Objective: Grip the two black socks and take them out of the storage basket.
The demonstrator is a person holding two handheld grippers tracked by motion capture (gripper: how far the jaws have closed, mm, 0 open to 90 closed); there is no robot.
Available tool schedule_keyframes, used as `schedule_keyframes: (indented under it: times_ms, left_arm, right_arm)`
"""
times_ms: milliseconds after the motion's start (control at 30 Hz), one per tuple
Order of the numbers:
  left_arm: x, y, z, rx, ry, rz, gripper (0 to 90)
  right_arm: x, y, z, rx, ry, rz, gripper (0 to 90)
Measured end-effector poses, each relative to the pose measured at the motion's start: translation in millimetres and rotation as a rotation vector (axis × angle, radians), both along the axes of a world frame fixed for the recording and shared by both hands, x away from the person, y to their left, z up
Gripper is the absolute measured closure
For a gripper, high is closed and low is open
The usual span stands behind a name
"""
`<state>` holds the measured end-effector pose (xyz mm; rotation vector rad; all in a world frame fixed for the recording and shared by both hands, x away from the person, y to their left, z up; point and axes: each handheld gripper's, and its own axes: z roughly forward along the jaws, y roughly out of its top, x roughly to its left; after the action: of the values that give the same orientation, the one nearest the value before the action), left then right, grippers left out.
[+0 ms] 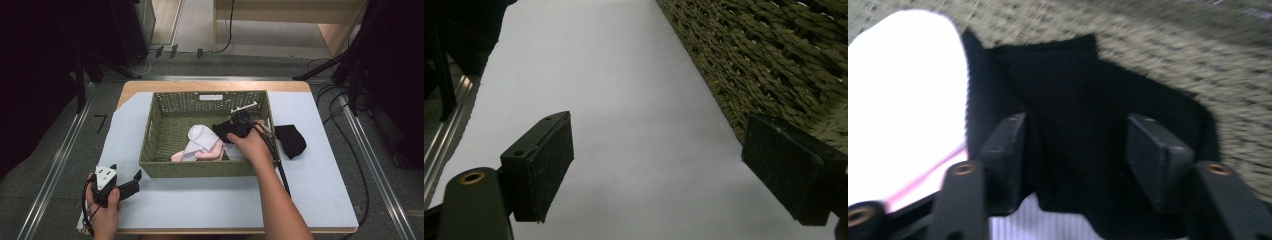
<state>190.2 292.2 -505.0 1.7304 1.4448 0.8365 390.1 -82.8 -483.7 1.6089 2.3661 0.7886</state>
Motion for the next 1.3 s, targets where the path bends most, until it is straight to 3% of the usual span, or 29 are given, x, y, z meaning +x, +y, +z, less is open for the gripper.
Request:
schedule_keyframes:
  times_ms: [100,233,333,567,767,1133,1233,1300]
  left_arm:
    - [0.1,0.1,0.0,0.000,0.001,-0.001,14.5]
    - [0.2,0.1,0.0,0.000,0.000,0.000,14.5]
    - [0.0,-0.2,0.0,0.000,-0.001,0.001,14.5]
    - [-0.1,-0.3,0.0,0.000,-0.003,0.000,14.5]
    - [0.2,0.1,0.1,-0.001,0.000,0.000,14.5]
    - [0.4,0.9,0.2,-0.009,0.002,0.002,14.5]
    - [0.2,0.9,0.0,-0.013,-0.005,0.005,14.5]
    - [0.4,1.0,0.1,-0.013,-0.001,0.004,14.5]
  right_arm:
    - [-1.3,1.0,-0.7,0.005,0.008,0.009,57.6]
    - [-5.9,3.4,5.2,-0.033,-0.007,0.038,77.0]
    - [-9.3,4.1,12.0,-0.059,-0.043,0.044,80.9]
    - [-17.8,-4.3,33.1,0.080,-0.214,-0.015,82.2]
    - [-28.9,-8.6,44.0,0.110,-0.376,-0.038,82.2]
    - [-55.5,-30.3,65.4,0.313,-0.684,-0.063,82.2]
    - [-63.2,-35.5,70.5,0.336,-0.767,-0.083,82.2]
    - [-66.8,-37.2,74.9,0.343,-0.796,-0.092,82.2]
